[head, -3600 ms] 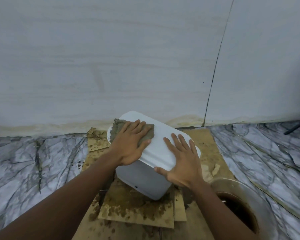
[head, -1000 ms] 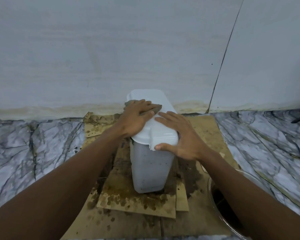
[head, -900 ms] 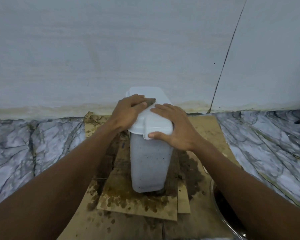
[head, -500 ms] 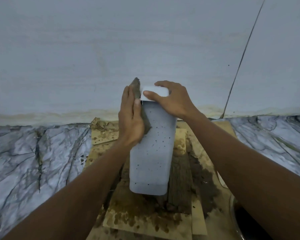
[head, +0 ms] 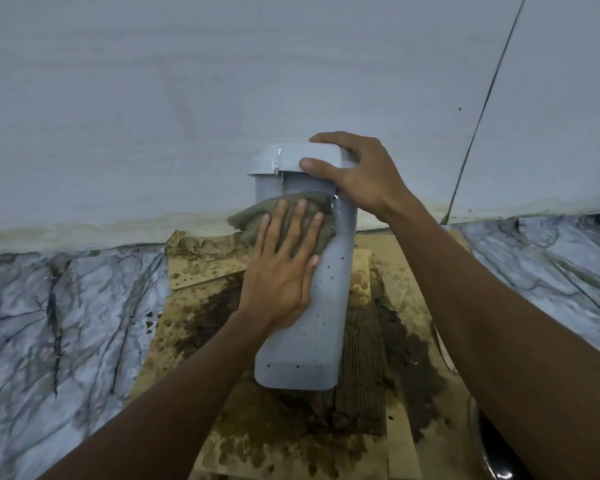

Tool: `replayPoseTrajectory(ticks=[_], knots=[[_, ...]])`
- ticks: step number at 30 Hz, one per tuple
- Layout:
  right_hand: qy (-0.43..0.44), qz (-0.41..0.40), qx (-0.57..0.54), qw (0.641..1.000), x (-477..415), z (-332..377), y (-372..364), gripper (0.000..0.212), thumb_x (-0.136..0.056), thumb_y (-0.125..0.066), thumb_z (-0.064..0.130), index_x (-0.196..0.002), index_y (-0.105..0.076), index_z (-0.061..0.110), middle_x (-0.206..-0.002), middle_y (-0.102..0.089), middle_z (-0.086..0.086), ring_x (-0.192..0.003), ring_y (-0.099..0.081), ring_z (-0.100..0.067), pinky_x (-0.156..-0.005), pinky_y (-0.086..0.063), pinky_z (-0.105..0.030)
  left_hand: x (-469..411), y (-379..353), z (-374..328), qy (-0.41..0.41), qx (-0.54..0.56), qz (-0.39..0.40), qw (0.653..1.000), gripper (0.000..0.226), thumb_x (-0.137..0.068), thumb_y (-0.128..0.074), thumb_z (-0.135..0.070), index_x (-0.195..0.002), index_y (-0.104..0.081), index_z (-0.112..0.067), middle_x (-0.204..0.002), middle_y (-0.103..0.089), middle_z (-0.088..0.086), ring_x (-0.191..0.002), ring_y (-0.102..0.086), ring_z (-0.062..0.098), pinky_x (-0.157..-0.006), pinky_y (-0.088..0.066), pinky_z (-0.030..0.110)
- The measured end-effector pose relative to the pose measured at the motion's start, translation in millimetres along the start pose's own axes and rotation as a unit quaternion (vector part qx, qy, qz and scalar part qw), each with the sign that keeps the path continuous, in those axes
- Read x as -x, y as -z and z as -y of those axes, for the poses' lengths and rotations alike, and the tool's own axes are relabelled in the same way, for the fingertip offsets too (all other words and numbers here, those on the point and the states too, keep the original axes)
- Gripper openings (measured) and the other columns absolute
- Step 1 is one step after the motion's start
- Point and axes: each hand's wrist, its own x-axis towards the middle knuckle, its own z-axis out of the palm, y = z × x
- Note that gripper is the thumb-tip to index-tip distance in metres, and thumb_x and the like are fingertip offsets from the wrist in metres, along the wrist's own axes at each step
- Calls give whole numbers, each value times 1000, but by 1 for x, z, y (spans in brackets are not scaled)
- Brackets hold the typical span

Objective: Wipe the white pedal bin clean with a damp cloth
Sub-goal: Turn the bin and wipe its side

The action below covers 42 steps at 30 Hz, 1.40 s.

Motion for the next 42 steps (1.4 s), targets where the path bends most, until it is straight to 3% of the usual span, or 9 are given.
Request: replayPoseTrajectory(ticks=[4, 10, 16, 20, 23, 27, 34, 37, 42], knots=[[20, 19, 13, 1000, 1, 1, 1, 46, -82, -78, 47, -122, -69, 26, -125, -66, 14, -115, -60, -3, -94, -48, -17, -32, 7, -12, 58, 25, -14, 998, 60, -108, -22, -35, -160, -13, -7, -168, -7, 15, -156, 1, 29, -127, -2, 48], [27, 0, -38, 999, 5, -3, 0, 45, -77, -83, 44, -118, -73, 29, -127, -67, 15, -120, -59, -1, -102, -52, -33, -25, 6, -18, 74, 25, -16, 997, 60, -107, -26, -34, -161, -13, -9, -169, -5, 12, -156, 1, 28, -126, -4, 50], [13, -5, -78, 997, 7, -5, 2, 40, -80, -83, 38, -117, -72, 26, -128, -65, 12, -114, -61, -3, -68, -49, -8, 41, -11, -18, -104, -34, 55, 992, 61, -105, -29, -36, -160, -19, -10, -168, -9, 14, -156, -4, 32, -126, -5, 51], [24, -2, -67, 997, 6, -5, 0, 39, -81, -81, 39, -117, -71, 27, -129, -65, 13, -117, -59, -5, -72, -50, -9, 11, -5, -17, -147, -25, 61, 987, 59, -107, -25, -37, -160, -19, -13, -168, -7, 13, -156, -2, 30, -126, -5, 50], [50, 8, -22, 998, 5, -7, -4, 43, -84, -76, 48, -123, -67, 31, -133, -62, 15, -123, -55, -4, -95, -49, -19, -24, 6, -17, -97, -17, 55, 994, 58, -108, -21, -38, -161, -14, -15, -169, -6, 13, -156, 3, 29, -126, -5, 52], [62, 19, 9, 998, 7, -7, -6, 44, -90, -70, 46, -129, -62, 27, -136, -58, 12, -120, -50, 0, -91, -37, -1, -17, 0, -21, -102, -8, 43, 994, 58, -108, -23, -39, -161, -18, -14, -168, -8, 13, -156, 1, 30, -126, -5, 53], [30, 14, -54, 998, 8, -8, 0, 39, -88, -74, 42, -124, -65, 30, -131, -60, 12, -124, -53, -8, -81, -45, -7, 76, -28, -25, -322, -38, 151, 934, 58, -107, -27, -41, -157, -29, -11, -167, -14, 14, -156, 0, 29, -125, 10, 45], [30, 10, -74, 997, 6, -8, -2, 38, -88, -75, 38, -123, -66, 28, -133, -60, 8, -124, -53, -11, -71, -44, -3, 55, -21, -17, -295, -34, 129, 946, 59, -108, -22, -42, -160, -22, -13, -168, -7, 13, -156, 2, 28, -125, 10, 44], [38, -2, -76, 996, 2, -11, -6, 38, -86, -75, 41, -121, -67, 28, -132, -61, 9, -126, -52, -10, -82, -44, -8, -12, 3, 6, -121, -23, 33, 992, 61, -106, -30, -42, -160, -21, -15, -168, -8, 15, -156, -3, 31, -126, -2, 48]])
